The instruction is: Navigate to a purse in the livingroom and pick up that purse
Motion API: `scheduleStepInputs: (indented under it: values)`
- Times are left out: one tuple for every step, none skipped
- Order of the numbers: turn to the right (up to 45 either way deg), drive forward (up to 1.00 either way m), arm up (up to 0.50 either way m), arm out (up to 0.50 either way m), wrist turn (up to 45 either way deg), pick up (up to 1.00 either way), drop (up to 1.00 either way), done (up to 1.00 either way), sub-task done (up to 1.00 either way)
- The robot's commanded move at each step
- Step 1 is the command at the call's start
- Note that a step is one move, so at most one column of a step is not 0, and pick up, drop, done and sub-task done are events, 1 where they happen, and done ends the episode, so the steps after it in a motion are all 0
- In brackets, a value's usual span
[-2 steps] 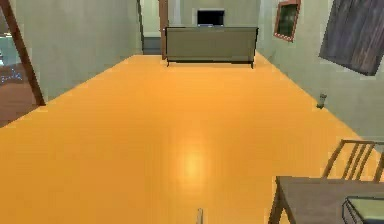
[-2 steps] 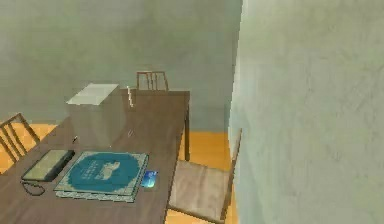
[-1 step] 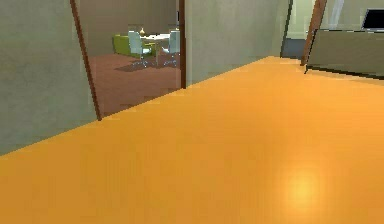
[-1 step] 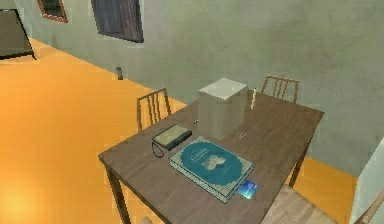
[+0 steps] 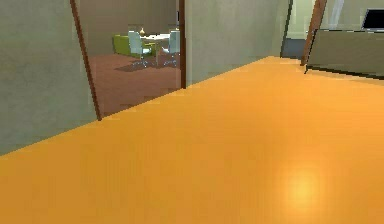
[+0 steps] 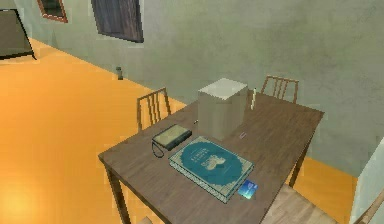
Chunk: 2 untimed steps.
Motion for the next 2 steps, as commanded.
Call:
scheduleStepInputs:
  values:
    - [0.0,0.00,0.34,0.00,0.0,0.00,0.00,0.00,0.00]
    - [0.0,0.00,0.00,0.48,0.0,0.00,0.00,0.00,0.00]
